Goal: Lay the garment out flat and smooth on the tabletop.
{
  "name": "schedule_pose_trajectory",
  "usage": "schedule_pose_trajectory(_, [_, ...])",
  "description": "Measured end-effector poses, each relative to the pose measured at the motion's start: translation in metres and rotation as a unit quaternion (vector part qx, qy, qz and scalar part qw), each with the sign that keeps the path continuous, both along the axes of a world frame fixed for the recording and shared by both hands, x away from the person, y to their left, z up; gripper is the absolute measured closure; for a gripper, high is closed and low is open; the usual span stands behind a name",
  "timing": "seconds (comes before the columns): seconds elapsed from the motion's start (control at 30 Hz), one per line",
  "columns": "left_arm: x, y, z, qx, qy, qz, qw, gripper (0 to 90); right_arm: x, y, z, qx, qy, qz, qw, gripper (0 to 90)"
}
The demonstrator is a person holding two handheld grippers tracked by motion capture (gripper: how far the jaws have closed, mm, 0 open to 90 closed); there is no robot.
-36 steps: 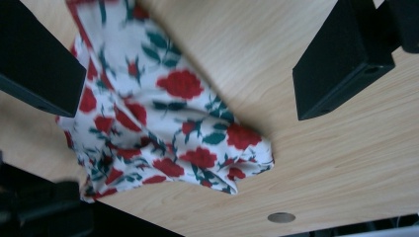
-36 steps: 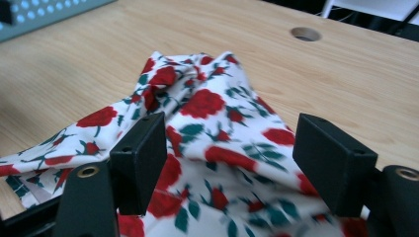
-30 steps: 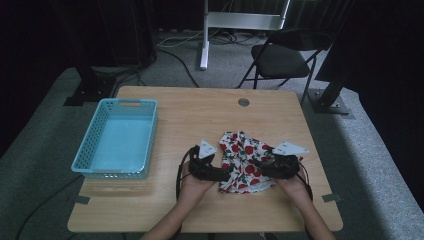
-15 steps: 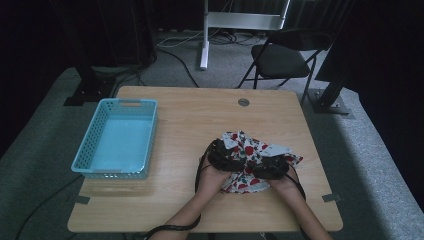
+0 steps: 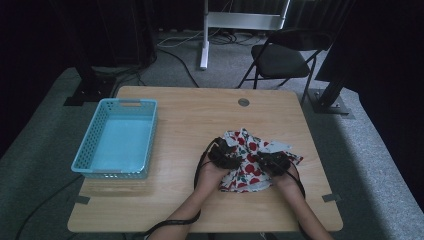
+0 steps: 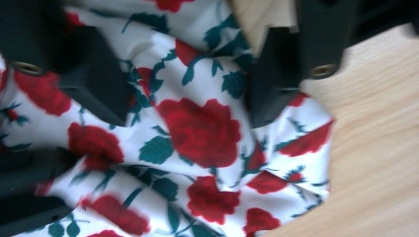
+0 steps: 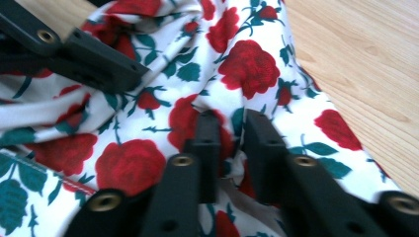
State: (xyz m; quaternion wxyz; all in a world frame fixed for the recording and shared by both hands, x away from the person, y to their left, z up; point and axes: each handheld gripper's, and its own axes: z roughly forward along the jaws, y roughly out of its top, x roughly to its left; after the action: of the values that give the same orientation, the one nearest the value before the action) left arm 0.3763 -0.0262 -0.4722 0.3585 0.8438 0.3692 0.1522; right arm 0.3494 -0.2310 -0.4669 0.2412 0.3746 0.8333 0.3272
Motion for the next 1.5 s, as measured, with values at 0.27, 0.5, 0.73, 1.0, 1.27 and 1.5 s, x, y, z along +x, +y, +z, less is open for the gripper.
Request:
schedule_pose_trajectory(0.27, [-0.002,0.017,0.008,-0.02,-0.016,-0.001,0.9997,76.9,0.001,-0.007,0.008,0.012,-0.007,-0.01,0.9999,84.7])
schedule_pose_trajectory(0.5, [-0.003,0.043,0.014,-0.022,-0.02,0.007,0.9995,84.0,0.004,-0.015,0.015,0.023,-0.01,-0.023,0.9994,85.0])
schedule_pose_trajectory(0.73, [0.0,0.067,0.012,-0.033,-0.001,0.018,0.9993,84.0,0.011,-0.032,0.02,0.048,-0.006,-0.053,0.9974,85.0])
schedule_pose_trajectory(1.0, [0.001,0.088,0.007,-0.042,0.015,0.022,0.9988,83.9,0.023,-0.053,0.022,0.067,0.01,-0.081,0.9944,85.0])
schedule_pose_trajectory(1.27, [0.008,0.098,0.006,-0.028,0.018,0.023,0.9992,83.9,0.064,-0.076,0.021,0.085,0.043,-0.114,0.9889,81.7])
schedule_pose_trajectory(1.5, [0.013,0.109,0.006,-0.017,-0.001,0.077,0.9969,73.2,0.09,-0.09,0.019,0.11,0.071,-0.159,0.9786,74.1])
